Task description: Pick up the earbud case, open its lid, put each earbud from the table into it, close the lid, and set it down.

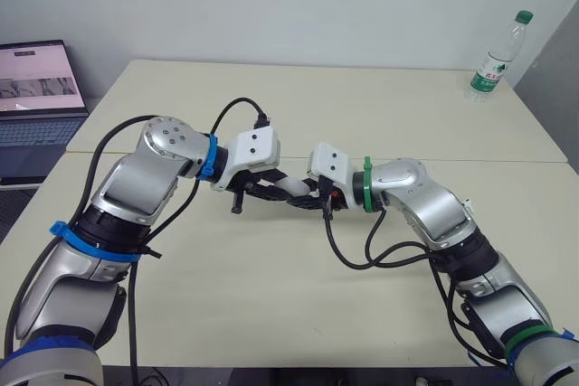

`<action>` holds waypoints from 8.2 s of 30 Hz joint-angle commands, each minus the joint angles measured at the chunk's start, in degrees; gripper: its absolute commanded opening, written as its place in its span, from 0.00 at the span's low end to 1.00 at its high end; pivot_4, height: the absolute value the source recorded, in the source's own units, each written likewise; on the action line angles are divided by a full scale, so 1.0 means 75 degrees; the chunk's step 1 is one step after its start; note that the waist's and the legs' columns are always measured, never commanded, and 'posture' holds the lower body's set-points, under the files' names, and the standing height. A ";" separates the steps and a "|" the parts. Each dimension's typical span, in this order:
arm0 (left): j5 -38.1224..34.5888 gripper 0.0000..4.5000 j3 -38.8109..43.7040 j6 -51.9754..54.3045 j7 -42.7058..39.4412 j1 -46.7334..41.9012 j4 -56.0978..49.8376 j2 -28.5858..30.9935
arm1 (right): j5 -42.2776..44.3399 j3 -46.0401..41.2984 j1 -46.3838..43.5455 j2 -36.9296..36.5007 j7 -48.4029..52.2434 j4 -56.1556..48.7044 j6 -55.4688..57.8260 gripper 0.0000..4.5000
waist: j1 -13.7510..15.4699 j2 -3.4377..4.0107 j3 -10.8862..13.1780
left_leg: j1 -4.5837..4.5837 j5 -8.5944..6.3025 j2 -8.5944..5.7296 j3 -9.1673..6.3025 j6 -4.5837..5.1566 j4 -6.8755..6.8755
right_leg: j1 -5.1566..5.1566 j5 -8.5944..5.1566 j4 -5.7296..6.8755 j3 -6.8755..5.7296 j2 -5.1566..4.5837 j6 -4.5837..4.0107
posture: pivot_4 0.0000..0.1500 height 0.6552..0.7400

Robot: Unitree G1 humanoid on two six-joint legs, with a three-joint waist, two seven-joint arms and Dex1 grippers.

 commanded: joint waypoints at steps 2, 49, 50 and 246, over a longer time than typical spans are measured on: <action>-0.0381 0.18 0.0552 0.0411 0.0068 0.0140 -0.0064 0.0037 | 0.0638 -0.0572 -0.0141 -0.0304 0.0428 -0.0650 0.0323 0.63 | 0.0001 0.0000 0.0000 | 0.0000 0.0000 0.0001 -0.0002 0.0000 0.0000 | 0.0000 0.0000 0.0000 -0.0002 0.0000 0.0000 | 1.00 1.00; -0.2635 0.18 0.2693 -0.0413 0.4391 0.3258 -0.2419 -0.3455 | 0.1397 -0.2485 -0.0580 -0.0496 -0.0186 0.0130 -0.1641 0.98 | 0.0009 -0.0003 -0.0001 | 0.0022 0.0001 -0.0012 -0.0008 -0.0002 0.0005 | 0.0042 0.0017 -0.0007 -0.0009 -0.0067 0.0012 | 1.00 1.00; -0.2642 0.18 0.2689 -0.0404 0.4391 0.3262 -0.2422 -0.3450 | 0.1455 -0.2526 -0.0605 -0.0476 -0.0213 0.0142 -0.1585 0.98 | 0.0009 -0.0003 -0.0001 | 0.0022 0.0001 -0.0012 -0.0008 -0.0002 0.0005 | 0.0042 0.0017 -0.0006 -0.0009 -0.0067 0.0012 | 1.00 1.00; -0.0522 0.18 0.2463 -0.2599 0.7488 0.5801 -0.2857 -0.4473 | -0.3434 -0.1025 0.1642 -0.6127 0.2786 0.7076 -0.8758 0.23 | 0.0026 0.0006 0.0011 | 0.0091 0.0002 -0.0013 0.0028 -0.0002 0.0005 | 0.0103 0.0016 -0.0021 0.0023 -0.0065 0.0016 | 1.00 1.00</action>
